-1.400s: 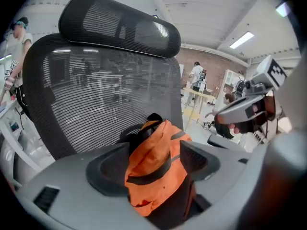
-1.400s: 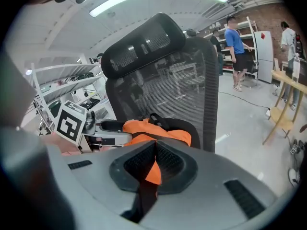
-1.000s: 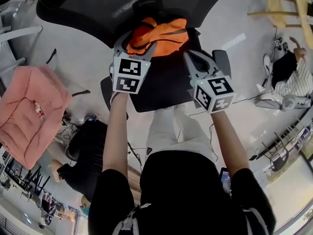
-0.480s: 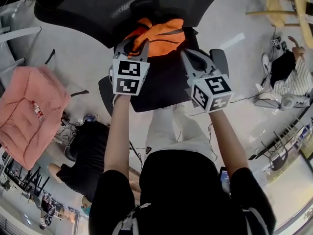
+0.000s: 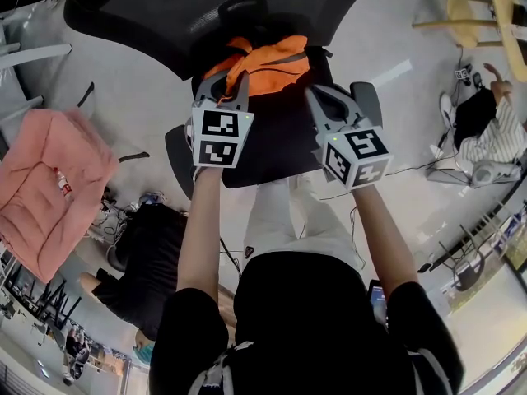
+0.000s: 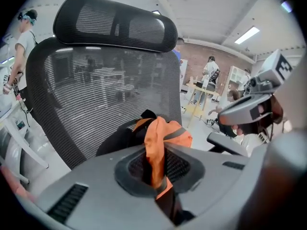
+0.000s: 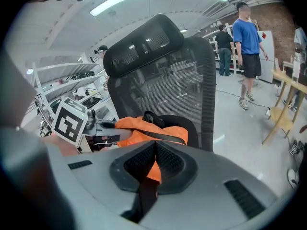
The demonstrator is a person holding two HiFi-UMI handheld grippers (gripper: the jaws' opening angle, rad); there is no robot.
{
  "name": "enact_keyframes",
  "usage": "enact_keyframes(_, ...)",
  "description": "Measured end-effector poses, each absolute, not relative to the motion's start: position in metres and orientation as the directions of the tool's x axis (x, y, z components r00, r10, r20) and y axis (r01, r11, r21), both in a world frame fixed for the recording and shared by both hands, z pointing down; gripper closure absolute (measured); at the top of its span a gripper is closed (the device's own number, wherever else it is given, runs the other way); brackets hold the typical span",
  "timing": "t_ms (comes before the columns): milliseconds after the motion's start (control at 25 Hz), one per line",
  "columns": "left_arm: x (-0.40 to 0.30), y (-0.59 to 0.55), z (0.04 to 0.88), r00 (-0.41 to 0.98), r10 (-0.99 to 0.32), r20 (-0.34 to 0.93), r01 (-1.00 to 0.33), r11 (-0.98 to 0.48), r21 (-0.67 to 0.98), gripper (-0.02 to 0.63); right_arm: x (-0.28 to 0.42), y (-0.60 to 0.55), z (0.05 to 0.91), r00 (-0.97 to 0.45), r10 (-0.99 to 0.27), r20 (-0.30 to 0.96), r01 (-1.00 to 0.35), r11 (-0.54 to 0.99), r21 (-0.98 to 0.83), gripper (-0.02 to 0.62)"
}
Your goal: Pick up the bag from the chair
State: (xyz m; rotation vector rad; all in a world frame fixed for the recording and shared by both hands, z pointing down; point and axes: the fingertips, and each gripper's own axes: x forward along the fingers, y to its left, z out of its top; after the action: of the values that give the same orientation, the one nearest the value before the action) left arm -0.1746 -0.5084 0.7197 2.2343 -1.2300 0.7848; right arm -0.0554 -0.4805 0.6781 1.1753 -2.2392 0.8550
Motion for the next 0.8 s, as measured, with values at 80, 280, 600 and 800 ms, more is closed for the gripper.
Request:
enact_keyframes(80, -0.174, -0.504, 0.716, 0.430, -0.609, 0.667, -0.869, -0.480, 0.121, 0.578, -0.055, -0.477, 0.676, -0.525, -0.555, 0.645, -0.843, 0.442, -0.307, 0.594)
enact_keyframes(280, -0.170, -0.496, 0.701, 0.428, -0.638, 0.640, -0.879, -0.459, 0.130, 0.581, -0.049, -0.473, 0.667, -0.528, -0.563, 0.635, -0.841, 0.450, -0.300, 0.594)
enact_keyframes(600, -0.157, -0.483, 0.673, 0.434, -0.658, 0.615, -0.882, -0.450, 0.142, 0.581, -0.037, -0.465, 0.646, -0.527, -0.585, 0.617, -0.842, 0.458, -0.285, 0.594)
enact_keyframes(800, -0.153, -0.469, 0.658, 0.437, -0.671, 0.598, -0.891, -0.413, 0.187, 0.581, -0.031, -0.463, 0.627, -0.529, -0.602, 0.597, -0.840, 0.469, -0.272, 0.594)
